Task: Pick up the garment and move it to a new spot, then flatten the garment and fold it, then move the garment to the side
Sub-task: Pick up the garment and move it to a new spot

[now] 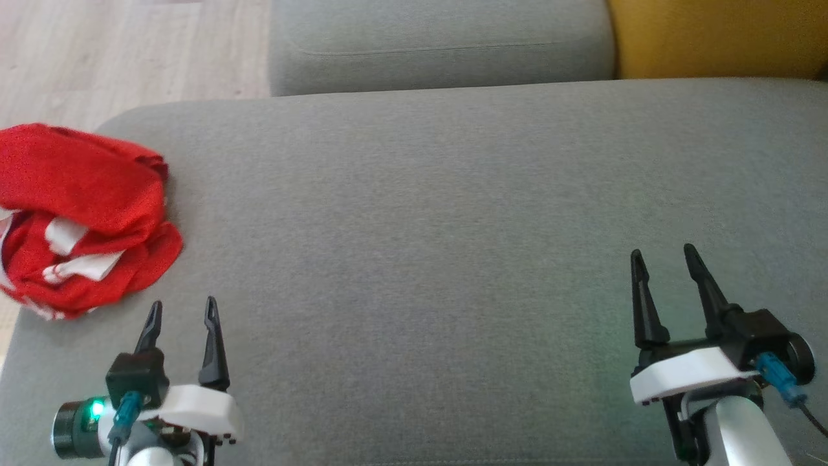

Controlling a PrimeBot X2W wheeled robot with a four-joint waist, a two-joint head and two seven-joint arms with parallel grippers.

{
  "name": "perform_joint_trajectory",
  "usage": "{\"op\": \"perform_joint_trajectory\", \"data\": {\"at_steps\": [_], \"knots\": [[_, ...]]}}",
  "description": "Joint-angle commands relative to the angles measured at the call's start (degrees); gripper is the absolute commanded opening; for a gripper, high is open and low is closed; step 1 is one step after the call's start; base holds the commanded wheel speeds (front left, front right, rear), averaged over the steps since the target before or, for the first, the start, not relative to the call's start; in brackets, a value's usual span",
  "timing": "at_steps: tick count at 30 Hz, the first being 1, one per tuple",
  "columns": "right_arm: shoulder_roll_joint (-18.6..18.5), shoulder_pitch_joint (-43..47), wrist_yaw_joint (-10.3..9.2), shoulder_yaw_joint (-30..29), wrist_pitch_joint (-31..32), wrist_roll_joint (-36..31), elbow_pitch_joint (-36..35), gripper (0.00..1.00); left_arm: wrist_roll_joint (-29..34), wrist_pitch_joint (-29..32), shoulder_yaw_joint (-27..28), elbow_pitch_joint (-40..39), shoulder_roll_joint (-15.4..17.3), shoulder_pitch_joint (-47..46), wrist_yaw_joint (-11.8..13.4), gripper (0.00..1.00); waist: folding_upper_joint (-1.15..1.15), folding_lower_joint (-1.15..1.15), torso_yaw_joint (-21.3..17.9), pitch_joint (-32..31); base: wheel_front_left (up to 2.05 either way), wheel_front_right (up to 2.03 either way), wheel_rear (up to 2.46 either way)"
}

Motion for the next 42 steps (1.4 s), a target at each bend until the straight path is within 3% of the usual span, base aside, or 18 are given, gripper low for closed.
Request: {"op": "perform_joint_trajectory", "data": {"at_steps": [1,6,20,25,33,42], "knots": [[-0.22,-2.68,0.31,1.77,-0.62,0.04,-1.95,1.0,-0.17,-0.71,2.39,-1.98,0.31,-2.93,-0.09,1.0,0.0,0.0,1.21,-0.02,0.0,0.0,0.0],[-0.22,-2.59,0.31,3.38,-0.62,0.56,-2.01,1.0,-0.24,-0.71,2.82,-2.1,0.13,-2.97,-0.33,1.0,0.0,0.0,5.81,-0.1,0.0,0.0,0.0],[-0.22,-1.19,0.31,4.87,-0.62,1.3,-1.48,1.0,-0.5,-0.71,5.71,-1.96,0.57,-1.51,-0.47,1.0,0.0,0.0,23.7,-0.61,0.0,0.0,0.0],[-0.22,-1.09,0.31,5.85,-0.62,2.02,-1.21,1.0,-0.25,-0.71,6.58,-2.36,0.77,-0.22,-0.32,1.0,0.0,0.0,28.11,-1.19,0.0,0.0,0.0],[-0.21,-2.58,0.31,8.0,-0.62,2.37,-0.38,1.0,-0.71,-0.71,8.65,-3.77,0.17,1.11,0.91,1.0,0.0,0.0,28.94,-0.47,0.0,0.0,0.0],[-0.21,-2.56,0.31,7.86,-0.62,1.61,-0.57,1.0,-2.61,-0.71,9.16,-1.97,-0.49,-0.46,-1.3,1.0,0.0,0.0,27.85,0.74,0.0,0.0,0.0]]}}
